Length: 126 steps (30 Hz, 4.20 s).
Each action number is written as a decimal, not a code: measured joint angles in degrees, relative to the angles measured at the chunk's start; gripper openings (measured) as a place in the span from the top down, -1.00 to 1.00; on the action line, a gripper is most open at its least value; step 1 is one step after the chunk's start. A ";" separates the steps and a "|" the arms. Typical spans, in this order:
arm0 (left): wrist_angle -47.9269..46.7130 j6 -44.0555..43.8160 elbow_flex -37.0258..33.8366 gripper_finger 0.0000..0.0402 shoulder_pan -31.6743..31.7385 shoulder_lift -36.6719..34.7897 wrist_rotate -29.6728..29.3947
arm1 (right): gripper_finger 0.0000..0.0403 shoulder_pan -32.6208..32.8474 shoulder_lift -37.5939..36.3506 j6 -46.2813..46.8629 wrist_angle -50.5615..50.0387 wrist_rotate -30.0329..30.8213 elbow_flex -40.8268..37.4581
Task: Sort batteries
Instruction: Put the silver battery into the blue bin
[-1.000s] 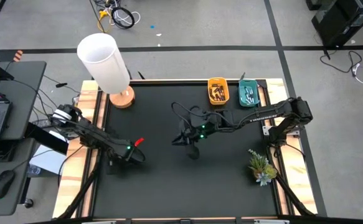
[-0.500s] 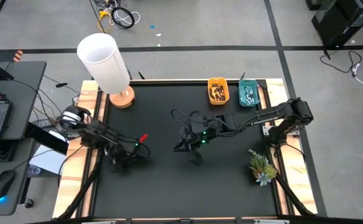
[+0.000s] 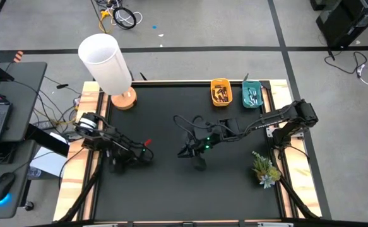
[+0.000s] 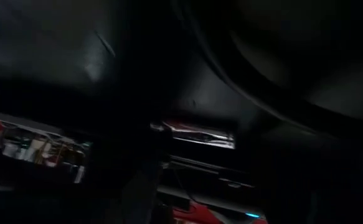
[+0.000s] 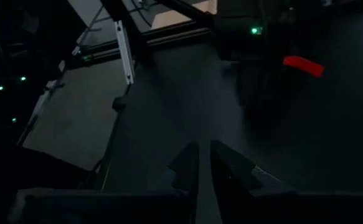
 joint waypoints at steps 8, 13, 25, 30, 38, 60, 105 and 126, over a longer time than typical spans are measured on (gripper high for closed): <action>1.69 6.00 -1.12 -0.20 -0.21 0.28 -5.54 | 0.75 0.07 -0.09 0.00 0.07 -0.04 0.00; 2.74 9.77 -1.22 -0.10 -0.17 0.21 -5.98 | 0.75 0.10 -0.11 0.01 0.23 -0.03 0.00; 2.43 13.55 0.33 0.28 -0.28 0.58 -13.00 | 0.75 -0.09 -0.15 -0.11 2.73 -0.04 0.00; 2.69 15.51 3.49 0.46 0.33 0.70 -16.42 | 0.75 -0.08 -0.17 -0.05 2.73 -0.26 0.00; 1.42 15.16 9.76 0.55 3.25 0.66 -21.77 | 0.75 -0.13 -0.17 0.12 2.54 -0.62 0.00; -1.79 13.14 0.14 -0.04 4.98 -0.48 -4.09 | 0.75 0.62 -0.79 1.27 2.43 -0.66 -0.02; 3.52 11.88 4.02 0.83 2.46 -0.68 -11.77 | 0.76 -1.77 -0.85 -1.40 -2.90 -2.01 4.48; 6.83 5.81 16.19 0.83 9.05 -16.80 -19.77 | 0.76 -4.53 -3.67 -4.68 -8.40 -1.62 4.48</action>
